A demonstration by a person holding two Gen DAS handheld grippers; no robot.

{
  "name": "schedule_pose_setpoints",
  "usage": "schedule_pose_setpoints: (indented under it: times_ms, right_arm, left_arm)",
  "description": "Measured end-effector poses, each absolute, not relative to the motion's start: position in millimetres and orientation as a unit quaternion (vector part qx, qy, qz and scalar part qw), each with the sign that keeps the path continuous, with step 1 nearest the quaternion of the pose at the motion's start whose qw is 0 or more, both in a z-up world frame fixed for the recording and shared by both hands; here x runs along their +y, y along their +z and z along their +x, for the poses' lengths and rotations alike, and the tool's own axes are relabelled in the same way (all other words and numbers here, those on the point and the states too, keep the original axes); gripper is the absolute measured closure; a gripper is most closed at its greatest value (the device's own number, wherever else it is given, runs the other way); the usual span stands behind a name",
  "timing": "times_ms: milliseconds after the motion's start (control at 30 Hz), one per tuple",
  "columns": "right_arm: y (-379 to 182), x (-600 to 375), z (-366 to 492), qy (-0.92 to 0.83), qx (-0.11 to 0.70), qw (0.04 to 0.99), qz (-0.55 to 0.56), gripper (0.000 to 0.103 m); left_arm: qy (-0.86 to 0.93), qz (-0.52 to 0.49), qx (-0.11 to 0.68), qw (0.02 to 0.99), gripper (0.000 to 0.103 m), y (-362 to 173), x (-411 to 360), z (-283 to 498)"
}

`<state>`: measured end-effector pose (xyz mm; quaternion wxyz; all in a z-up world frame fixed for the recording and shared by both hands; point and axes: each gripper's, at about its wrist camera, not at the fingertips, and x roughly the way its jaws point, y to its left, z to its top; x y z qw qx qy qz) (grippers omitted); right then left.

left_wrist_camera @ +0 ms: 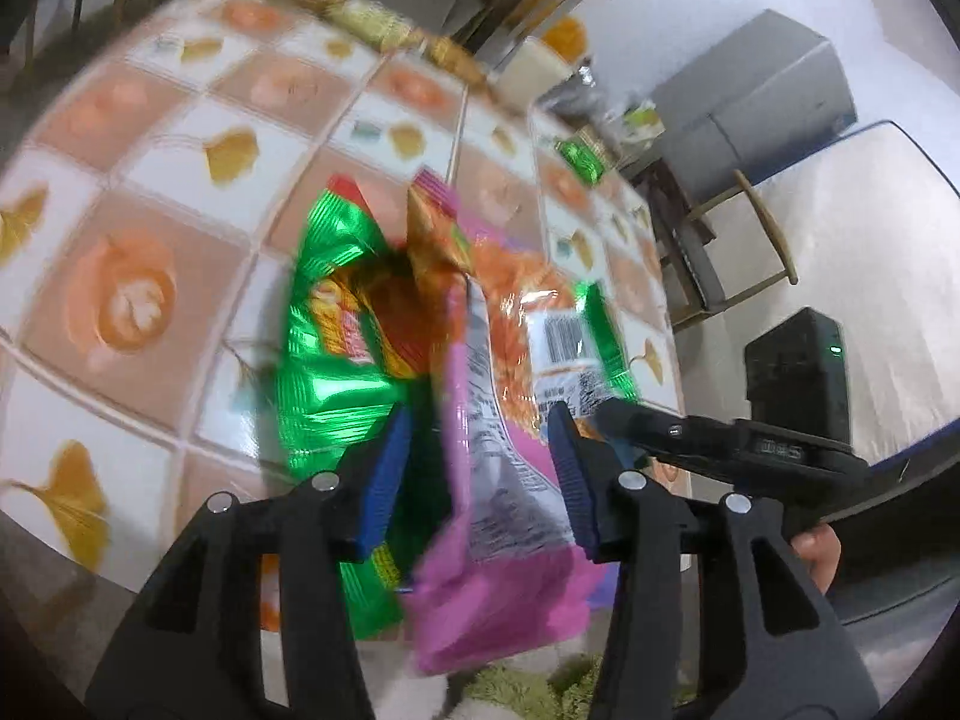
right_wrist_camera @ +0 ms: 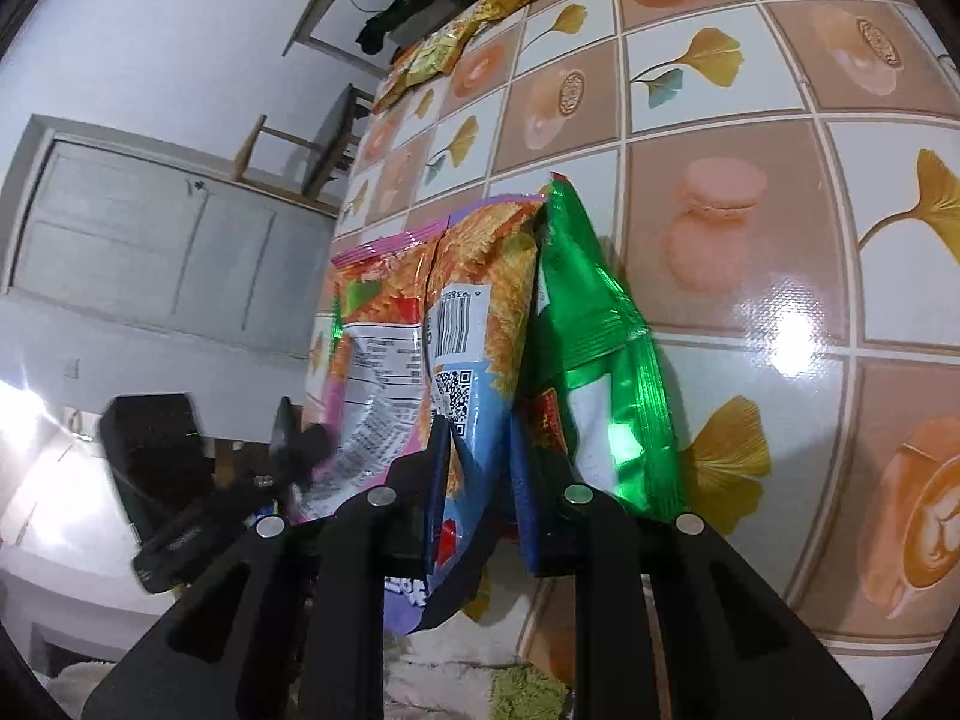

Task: Collect trash
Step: 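Grasp the pink snack bag with the left gripper while the right grasps the green bag, then lift the pink bag with the left gripper while the right lifts the green bag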

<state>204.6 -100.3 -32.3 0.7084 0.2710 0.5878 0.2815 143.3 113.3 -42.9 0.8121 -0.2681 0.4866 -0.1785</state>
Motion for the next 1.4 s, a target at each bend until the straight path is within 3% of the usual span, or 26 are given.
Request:
schedule_pose_setpoints:
  times_ms: [133, 233, 300, 400, 900, 967, 1100, 1167, 1400]
  right_arm:
    - [-26.8, -97.0, 203.6, 0.286, 0.580, 0.714, 0.269, 0.082]
    - [-18.6, -106.2, 200.5, 0.288, 0.575, 0.714, 0.277, 0.081]
    - [-11.0, -118.9, 193.4, 0.290, 0.568, 0.715, 0.288, 0.067]
    - [1.5, -140.5, 174.4, 0.284, 0.551, 0.730, 0.287, 0.056]
    - [-42.1, -143.2, 156.4, 0.257, 0.552, 0.700, 0.374, 0.046]
    - [-51.9, -139.4, 162.0, 0.252, 0.553, 0.690, 0.393, 0.046]
    - [-61.9, -136.1, 174.9, 0.249, 0.555, 0.683, 0.403, 0.076]
    - [-61.5, -138.7, 182.9, 0.249, 0.553, 0.684, 0.406, 0.085]
    - [-55.1, -147.7, 214.6, 0.239, 0.534, 0.706, 0.399, 0.085]
  left_arm:
    - [-0.162, -0.257, 0.491, 0.817, 0.084, -53.5, 109.7, 143.8]
    - [-0.161, -0.272, 0.484, 0.816, 0.086, -59.1, 116.4, 143.9]
    - [-0.160, -0.285, 0.483, 0.812, 0.090, -64.5, 122.4, 143.9]
    - [-0.170, -0.335, 0.486, 0.789, 0.091, -78.4, 135.8, 143.0]
    - [-0.177, -0.373, 0.481, 0.773, 0.093, -93.9, 146.7, 138.5]
    - [-0.177, -0.376, 0.480, 0.773, 0.093, -94.5, 148.4, 137.4]
    - [-0.174, -0.363, 0.476, 0.782, 0.094, -87.3, 147.4, 135.4]
    - [-0.172, -0.349, 0.470, 0.792, 0.094, -78.8, 146.4, 133.7]
    - [-0.154, -0.311, 0.475, 0.809, 0.094, -71.6, 142.5, 131.7]
